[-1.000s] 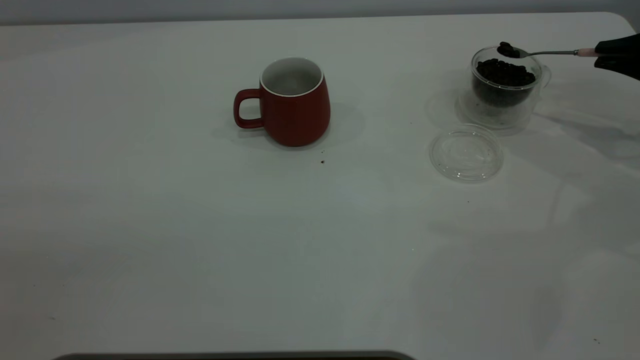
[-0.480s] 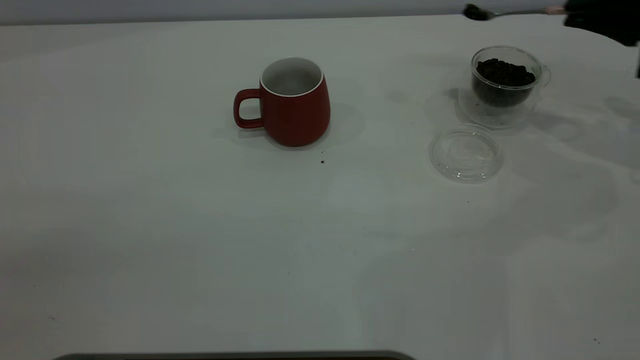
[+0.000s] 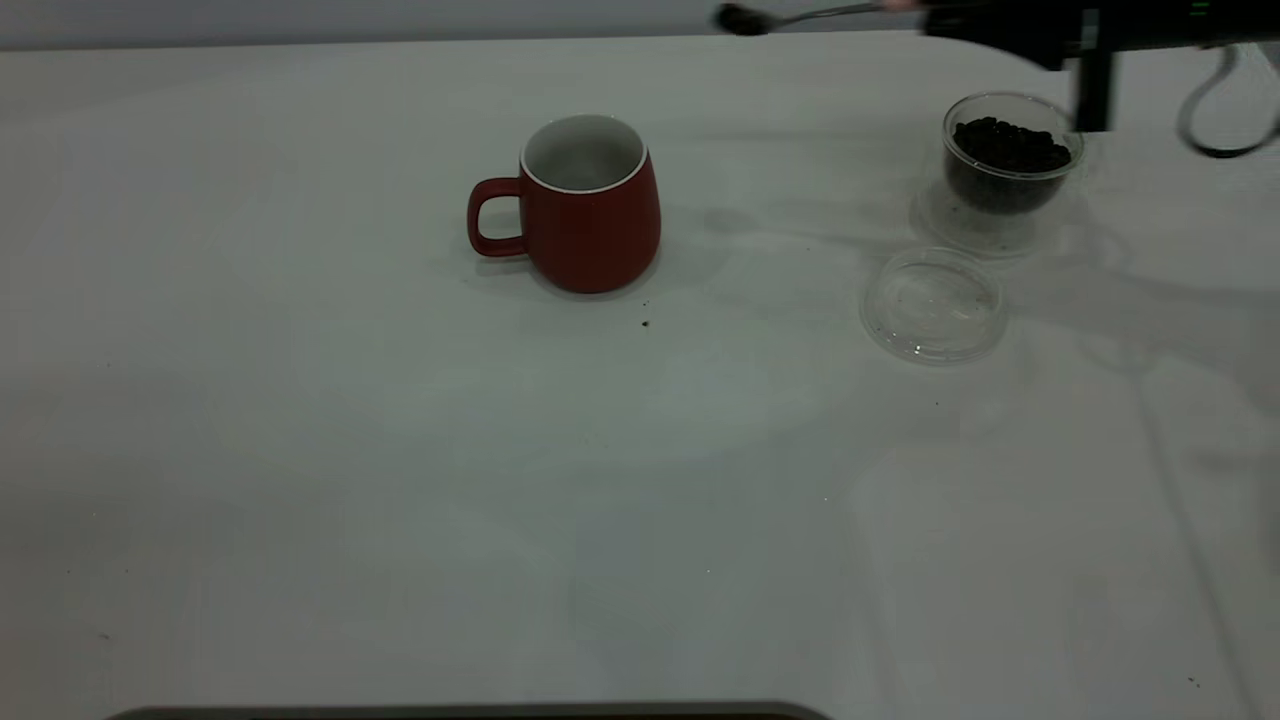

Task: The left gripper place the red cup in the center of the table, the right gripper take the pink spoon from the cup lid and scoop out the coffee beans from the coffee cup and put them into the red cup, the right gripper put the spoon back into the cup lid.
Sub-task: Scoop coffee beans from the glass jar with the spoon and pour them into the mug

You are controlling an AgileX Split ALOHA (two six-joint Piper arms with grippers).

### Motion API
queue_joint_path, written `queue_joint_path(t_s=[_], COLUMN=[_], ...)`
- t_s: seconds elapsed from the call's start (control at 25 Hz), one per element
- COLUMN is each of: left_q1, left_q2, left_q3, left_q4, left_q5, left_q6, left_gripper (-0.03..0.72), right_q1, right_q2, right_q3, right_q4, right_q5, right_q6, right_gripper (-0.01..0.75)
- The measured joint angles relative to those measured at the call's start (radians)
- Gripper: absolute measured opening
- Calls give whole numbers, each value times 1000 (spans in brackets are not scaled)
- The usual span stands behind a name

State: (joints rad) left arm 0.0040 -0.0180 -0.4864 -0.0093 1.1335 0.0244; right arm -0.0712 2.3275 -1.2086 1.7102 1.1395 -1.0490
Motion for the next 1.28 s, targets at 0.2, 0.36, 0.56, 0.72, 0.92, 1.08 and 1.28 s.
queue_joint_path(t_s=[0.2,0.36,0.56,0.72,0.92,1.08,1.28], left_q1=[0,0,0,0,0,0,0], left_q2=[0,0,0,0,0,0,0], left_q3=[0,0,0,0,0,0,0], left_q4=[0,0,0,0,0,0,0], left_q5=[0,0,0,0,0,0,0], left_q6=[0,0,0,0,0,0,0], left_gripper=[505,505,505,505,505,505,505], right_q1=[93,154,190,195,220,239,249], right_q2=[0,0,0,0,0,0,0], right_q3=[0,0,0,1,1,1,1], right_q4=[21,26,56,60,67,76,78], right_q5=[-18,-92,-171,-245,-307,-339,-348], right_q6=[0,0,-21,-57,-147,-245,-357], right_gripper=[100,100,100,100,100,100,100])
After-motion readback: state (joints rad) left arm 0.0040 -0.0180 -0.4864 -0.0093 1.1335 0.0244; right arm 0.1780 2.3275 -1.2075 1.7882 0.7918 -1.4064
